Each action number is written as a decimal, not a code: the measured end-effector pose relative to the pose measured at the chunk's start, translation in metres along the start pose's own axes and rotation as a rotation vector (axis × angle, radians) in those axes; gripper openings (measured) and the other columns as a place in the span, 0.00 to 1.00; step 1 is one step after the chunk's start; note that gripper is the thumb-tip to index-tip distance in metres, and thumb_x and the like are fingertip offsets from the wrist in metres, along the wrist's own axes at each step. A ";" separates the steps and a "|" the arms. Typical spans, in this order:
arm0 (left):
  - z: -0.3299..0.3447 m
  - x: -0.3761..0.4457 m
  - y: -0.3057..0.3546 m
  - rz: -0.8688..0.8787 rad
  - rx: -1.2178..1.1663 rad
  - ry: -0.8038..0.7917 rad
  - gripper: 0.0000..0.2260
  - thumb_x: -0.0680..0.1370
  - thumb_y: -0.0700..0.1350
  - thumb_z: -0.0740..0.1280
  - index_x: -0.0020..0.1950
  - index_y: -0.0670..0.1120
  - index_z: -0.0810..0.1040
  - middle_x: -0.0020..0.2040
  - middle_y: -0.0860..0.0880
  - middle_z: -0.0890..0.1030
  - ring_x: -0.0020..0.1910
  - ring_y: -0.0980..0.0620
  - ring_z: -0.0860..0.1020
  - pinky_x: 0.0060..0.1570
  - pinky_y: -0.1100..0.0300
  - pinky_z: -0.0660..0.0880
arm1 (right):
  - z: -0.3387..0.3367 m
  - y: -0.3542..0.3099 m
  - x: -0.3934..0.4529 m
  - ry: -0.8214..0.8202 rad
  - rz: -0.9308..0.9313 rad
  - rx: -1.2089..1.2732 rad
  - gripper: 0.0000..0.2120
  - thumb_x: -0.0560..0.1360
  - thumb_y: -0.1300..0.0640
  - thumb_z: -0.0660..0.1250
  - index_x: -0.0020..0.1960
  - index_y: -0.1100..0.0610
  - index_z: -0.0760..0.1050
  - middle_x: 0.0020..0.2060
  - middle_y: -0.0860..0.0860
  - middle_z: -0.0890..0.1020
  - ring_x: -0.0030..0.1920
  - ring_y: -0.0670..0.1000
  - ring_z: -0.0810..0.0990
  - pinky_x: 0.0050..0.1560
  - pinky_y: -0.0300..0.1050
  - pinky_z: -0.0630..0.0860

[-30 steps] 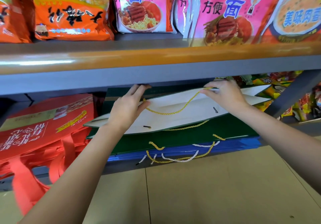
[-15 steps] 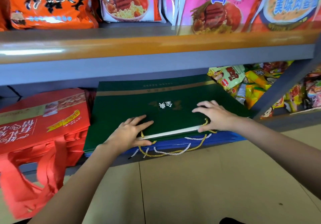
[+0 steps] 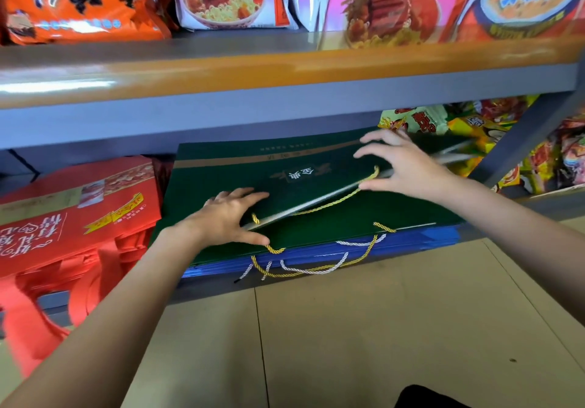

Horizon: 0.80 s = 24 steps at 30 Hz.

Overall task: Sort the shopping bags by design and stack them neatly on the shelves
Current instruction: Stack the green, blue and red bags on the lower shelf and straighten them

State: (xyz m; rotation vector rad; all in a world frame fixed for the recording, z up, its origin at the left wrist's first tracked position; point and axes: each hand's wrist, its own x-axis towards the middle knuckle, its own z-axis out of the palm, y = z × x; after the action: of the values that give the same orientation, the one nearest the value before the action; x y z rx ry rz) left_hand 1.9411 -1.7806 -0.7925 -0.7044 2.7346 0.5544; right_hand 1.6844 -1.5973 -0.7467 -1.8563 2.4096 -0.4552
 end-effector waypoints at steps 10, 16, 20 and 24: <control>0.030 0.005 0.011 -0.003 0.114 -0.032 0.43 0.70 0.59 0.72 0.77 0.55 0.50 0.77 0.51 0.53 0.73 0.44 0.56 0.70 0.50 0.54 | 0.025 0.004 -0.017 -0.163 -0.029 -0.046 0.20 0.72 0.48 0.70 0.61 0.54 0.75 0.66 0.50 0.67 0.65 0.51 0.61 0.65 0.48 0.67; 0.023 0.009 -0.001 0.080 -0.067 0.048 0.40 0.69 0.57 0.74 0.75 0.57 0.57 0.74 0.52 0.61 0.72 0.47 0.60 0.71 0.53 0.58 | 0.020 0.004 -0.016 0.025 -0.078 -0.145 0.16 0.73 0.49 0.69 0.57 0.57 0.78 0.63 0.53 0.72 0.66 0.55 0.64 0.64 0.57 0.64; 0.014 0.008 0.007 0.035 -0.197 -0.010 0.44 0.64 0.65 0.70 0.75 0.54 0.58 0.73 0.51 0.62 0.72 0.48 0.61 0.71 0.50 0.60 | 0.017 -0.001 -0.009 0.152 -0.088 -0.131 0.14 0.73 0.52 0.69 0.53 0.60 0.79 0.59 0.56 0.75 0.62 0.58 0.68 0.59 0.59 0.66; 0.021 0.011 0.013 0.116 0.050 0.400 0.22 0.77 0.53 0.65 0.69 0.48 0.71 0.66 0.49 0.75 0.65 0.47 0.73 0.67 0.53 0.65 | 0.017 -0.004 -0.012 0.172 -0.084 -0.096 0.13 0.72 0.54 0.71 0.52 0.62 0.79 0.57 0.57 0.76 0.60 0.58 0.70 0.59 0.61 0.70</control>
State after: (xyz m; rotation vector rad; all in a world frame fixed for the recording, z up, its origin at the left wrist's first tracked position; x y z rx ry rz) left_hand 1.9285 -1.7658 -0.8109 -0.7125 3.1641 0.4030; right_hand 1.6950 -1.5903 -0.7629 -2.0445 2.5097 -0.5351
